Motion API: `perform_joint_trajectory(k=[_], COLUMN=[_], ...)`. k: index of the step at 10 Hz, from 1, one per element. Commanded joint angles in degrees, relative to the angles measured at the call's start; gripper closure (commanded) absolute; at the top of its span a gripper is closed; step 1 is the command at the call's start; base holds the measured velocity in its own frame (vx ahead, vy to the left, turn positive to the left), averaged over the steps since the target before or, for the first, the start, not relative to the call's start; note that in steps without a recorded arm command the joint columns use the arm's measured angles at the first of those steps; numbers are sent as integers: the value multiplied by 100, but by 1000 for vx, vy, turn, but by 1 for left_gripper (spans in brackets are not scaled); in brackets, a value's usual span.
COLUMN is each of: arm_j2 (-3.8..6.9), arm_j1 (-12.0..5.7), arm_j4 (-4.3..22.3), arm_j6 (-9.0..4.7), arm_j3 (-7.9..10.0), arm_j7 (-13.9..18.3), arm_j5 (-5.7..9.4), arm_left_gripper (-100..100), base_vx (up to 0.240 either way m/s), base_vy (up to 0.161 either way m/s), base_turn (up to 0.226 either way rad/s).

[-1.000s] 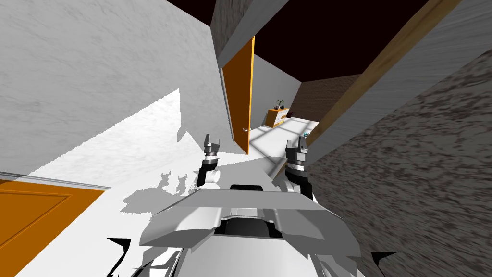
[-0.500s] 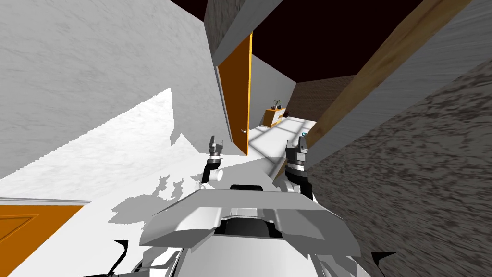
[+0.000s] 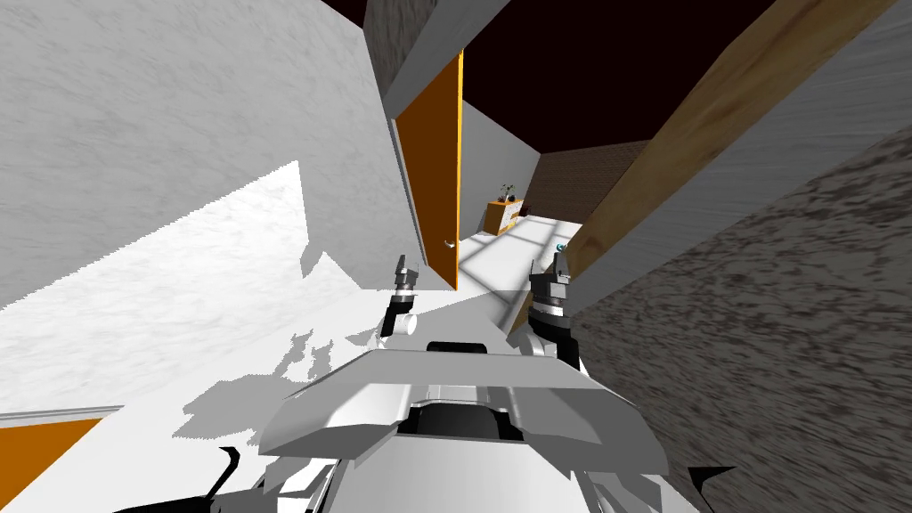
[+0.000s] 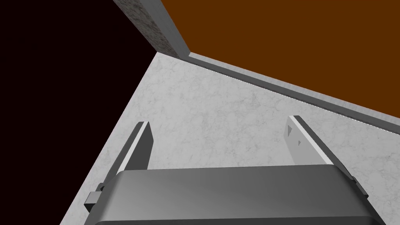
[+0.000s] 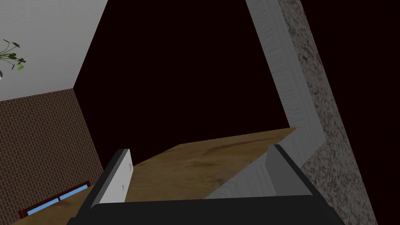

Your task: Push the door open

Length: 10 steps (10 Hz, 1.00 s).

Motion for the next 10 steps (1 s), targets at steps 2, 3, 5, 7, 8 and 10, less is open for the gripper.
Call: perform_joint_trajectory(k=[2,3,5,7,8,10], arm_j2=[36,46,65,81,89,104], arm_j1=[-163,-224,-345,-470,-533,-658], arm_j4=[409,557,853,1149,1309,1615], arm_j6=[-106,-140,-207,-276,-310,-379], arm_j3=[-89,-124,-194,-266,-302,-374], arm_j7=[8,8,7,7,7,6], arm_j5=[39,52,79,106,120,148], arm_left_gripper=[-100,-100,-100,-100,-100,-100], base_vx=[95,105,69,74,72,81], base_vy=[68,74,76,81,74,64], base_turn=[-109,-95,-107,-123,-79,-121])
